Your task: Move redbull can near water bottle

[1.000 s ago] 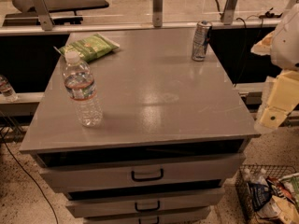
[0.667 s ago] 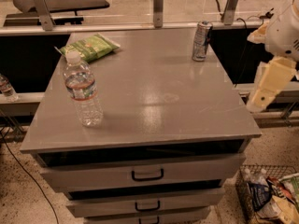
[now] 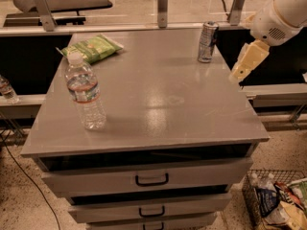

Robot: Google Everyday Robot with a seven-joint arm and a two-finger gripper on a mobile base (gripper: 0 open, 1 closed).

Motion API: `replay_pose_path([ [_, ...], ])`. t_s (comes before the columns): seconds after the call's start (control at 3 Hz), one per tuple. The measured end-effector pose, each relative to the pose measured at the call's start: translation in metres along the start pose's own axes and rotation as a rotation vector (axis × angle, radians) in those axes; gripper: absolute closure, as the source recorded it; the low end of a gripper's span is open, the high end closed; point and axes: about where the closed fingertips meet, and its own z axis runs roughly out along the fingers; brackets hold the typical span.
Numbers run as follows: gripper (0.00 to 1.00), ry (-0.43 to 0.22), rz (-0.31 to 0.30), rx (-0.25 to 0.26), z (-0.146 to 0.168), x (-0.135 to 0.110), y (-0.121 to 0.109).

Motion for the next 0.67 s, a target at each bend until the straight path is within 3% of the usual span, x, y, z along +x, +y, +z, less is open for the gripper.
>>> replay_pose_path([
  [0.67,0.0,-0.167,0.157,0.147,0.087,-0.015,-0.089],
])
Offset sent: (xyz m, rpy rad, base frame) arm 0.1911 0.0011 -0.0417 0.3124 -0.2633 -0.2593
